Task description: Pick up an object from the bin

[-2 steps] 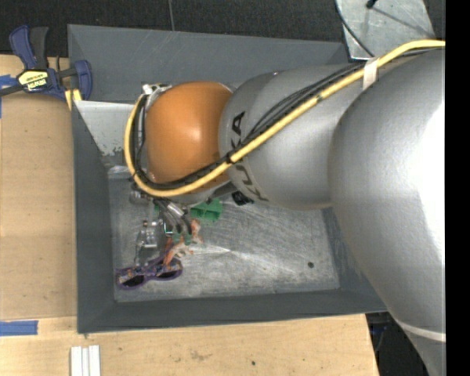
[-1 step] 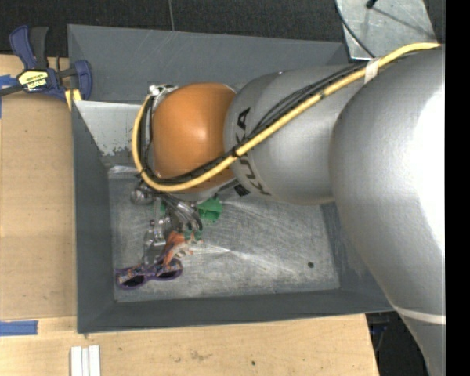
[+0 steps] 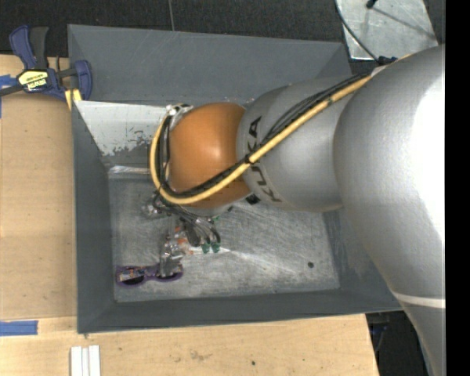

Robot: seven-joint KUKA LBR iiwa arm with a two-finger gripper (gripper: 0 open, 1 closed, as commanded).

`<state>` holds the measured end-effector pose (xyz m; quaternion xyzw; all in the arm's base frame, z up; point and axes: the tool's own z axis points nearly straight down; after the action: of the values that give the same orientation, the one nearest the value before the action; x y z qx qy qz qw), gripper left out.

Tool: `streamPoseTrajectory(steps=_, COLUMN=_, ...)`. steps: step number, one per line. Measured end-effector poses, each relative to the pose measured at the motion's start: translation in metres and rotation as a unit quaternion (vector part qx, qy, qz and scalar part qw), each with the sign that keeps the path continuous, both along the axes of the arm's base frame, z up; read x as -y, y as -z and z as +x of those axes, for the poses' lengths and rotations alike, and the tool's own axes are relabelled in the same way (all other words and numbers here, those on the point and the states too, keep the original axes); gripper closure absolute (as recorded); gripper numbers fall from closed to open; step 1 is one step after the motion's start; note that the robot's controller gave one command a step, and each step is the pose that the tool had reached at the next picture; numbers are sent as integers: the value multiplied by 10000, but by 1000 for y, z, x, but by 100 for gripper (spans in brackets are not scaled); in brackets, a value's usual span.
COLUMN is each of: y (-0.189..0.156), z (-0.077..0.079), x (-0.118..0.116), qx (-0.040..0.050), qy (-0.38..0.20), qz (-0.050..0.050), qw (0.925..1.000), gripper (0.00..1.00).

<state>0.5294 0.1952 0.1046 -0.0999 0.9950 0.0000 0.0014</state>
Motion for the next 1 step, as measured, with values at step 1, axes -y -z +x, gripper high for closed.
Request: streamPoseTrajectory(steps=1, y=9, z=6, x=11, qx=-8, qy=1106, qz=6, qw=9939, gripper=0)
